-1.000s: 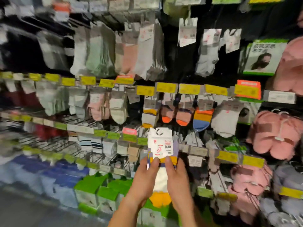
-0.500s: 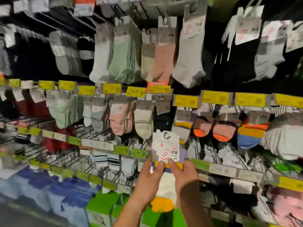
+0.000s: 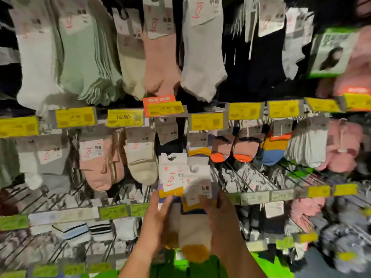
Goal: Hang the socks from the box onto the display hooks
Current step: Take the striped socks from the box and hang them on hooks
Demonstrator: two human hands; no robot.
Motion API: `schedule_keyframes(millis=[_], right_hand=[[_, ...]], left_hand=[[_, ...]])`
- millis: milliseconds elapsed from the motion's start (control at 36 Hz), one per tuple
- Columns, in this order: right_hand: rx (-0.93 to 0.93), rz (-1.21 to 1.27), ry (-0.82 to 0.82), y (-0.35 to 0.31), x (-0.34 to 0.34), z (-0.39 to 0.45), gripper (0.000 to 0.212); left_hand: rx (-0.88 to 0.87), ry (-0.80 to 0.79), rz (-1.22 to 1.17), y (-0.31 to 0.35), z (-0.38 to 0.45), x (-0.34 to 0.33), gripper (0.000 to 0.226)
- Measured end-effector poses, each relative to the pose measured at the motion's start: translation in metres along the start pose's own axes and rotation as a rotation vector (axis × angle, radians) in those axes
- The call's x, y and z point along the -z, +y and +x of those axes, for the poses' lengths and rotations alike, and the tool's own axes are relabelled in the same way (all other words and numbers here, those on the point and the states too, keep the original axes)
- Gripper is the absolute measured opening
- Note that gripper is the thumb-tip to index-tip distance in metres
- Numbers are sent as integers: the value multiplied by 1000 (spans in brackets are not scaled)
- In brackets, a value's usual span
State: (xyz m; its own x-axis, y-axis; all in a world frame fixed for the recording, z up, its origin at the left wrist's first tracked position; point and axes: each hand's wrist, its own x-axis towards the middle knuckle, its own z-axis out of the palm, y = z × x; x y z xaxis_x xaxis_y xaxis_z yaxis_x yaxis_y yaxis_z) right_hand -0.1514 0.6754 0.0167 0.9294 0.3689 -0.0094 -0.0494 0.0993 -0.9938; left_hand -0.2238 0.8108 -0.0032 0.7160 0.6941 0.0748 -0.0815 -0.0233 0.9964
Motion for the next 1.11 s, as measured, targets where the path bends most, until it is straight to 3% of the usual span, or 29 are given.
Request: schedule_keyframes(millis=[83, 222, 306, 389, 472, 611, 750, 861, 917, 1000, 1111], right_hand=[[50, 28, 12, -8, 8, 13, 14], [231, -151, 13, -31, 23, 48, 12], [261, -116, -14, -43, 27, 59, 14], [242, -47, -33, -49, 23, 66, 9], [218, 4, -63, -54, 18, 71, 10], [262, 21, -62, -61, 9, 77, 15], [249, 52, -27, -61, 11, 80, 21], [265, 11, -23, -58, 10, 84, 4], [263, -23, -10, -60, 4, 95, 26], [189, -112, 36, -63, -8, 120, 50], [78, -152, 109, -66, -22, 155, 24]], left_hand=[[-39, 59, 59, -1, 3, 5, 20], [-80, 171, 86, -13, 7, 1, 51], [-130, 202, 97, -15, 3, -6, 46], [-126, 224, 78, -17, 2, -10, 24], [-128, 221, 61, -12, -2, -13, 20], [-141, 227, 38, -3, -11, -11, 35], [-145, 188, 69, 4, -12, -12, 26], [-110, 189, 126, -7, 0, -4, 43], [-128, 184, 119, -12, 4, -3, 29], [-151, 160, 101, -10, 6, -4, 28], [-162, 152, 103, -9, 7, -7, 25]])
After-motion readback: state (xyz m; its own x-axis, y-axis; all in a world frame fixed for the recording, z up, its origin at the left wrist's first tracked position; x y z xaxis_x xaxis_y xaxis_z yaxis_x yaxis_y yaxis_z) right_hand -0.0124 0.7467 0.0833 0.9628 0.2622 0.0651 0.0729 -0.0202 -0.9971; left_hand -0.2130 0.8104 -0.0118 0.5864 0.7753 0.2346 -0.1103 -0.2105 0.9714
